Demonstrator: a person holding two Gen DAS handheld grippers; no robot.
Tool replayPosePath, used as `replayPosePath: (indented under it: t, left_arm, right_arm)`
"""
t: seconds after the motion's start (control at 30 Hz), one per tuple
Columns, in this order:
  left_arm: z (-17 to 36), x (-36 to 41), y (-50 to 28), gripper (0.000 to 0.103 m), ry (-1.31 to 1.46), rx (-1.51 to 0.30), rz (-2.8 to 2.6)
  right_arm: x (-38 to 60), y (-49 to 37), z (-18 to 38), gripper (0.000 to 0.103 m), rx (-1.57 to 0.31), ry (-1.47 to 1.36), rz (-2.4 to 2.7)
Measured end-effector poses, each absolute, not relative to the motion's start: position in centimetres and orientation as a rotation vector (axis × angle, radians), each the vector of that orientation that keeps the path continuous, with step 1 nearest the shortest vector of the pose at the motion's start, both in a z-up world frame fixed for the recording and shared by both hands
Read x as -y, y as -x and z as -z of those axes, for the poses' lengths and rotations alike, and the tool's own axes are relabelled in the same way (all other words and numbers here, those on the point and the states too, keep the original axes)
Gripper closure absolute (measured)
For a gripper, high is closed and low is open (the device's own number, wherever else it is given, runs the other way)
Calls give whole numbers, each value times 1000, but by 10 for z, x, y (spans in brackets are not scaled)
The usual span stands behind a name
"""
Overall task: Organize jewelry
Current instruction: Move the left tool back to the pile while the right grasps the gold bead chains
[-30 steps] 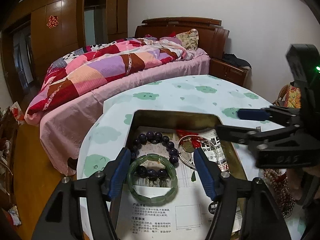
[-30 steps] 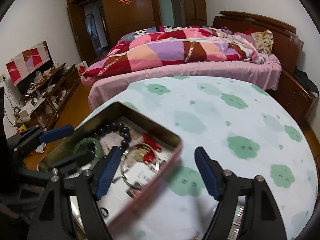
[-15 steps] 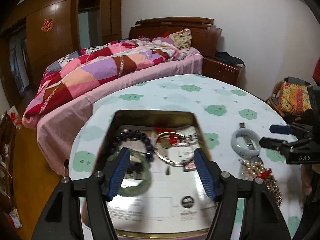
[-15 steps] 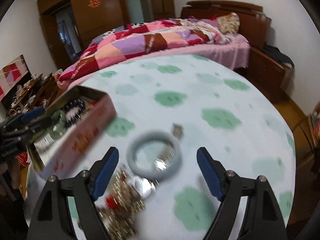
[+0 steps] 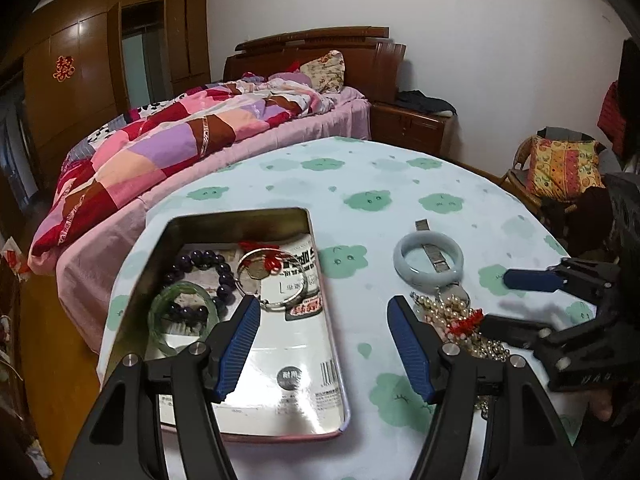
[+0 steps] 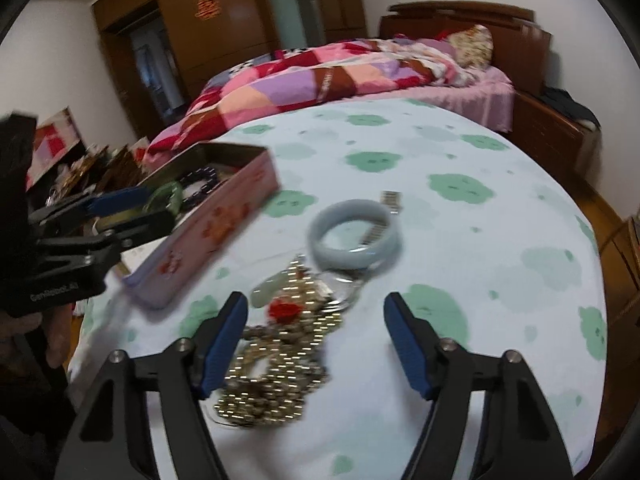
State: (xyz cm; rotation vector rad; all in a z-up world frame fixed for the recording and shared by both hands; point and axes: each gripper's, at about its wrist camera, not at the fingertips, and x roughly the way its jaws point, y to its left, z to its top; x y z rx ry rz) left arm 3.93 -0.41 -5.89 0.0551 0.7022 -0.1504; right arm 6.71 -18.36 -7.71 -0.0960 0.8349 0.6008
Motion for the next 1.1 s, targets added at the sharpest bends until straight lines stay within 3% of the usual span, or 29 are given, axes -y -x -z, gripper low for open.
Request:
replayPosePath:
  t: [0.2,0.27,1.1]
  left_arm:
    - [59,2,-40,37,-40,-705,147]
    - [60,2,-40,37,-37,-706,149]
    - [76,70,-21,37,-127,-749,366]
  right_arm:
    - [162,-67,91,58,-857,168,-634]
    - [161,-67,94,88,-871,178,-636]
    - [233,-59,45,90,-736,16,-522]
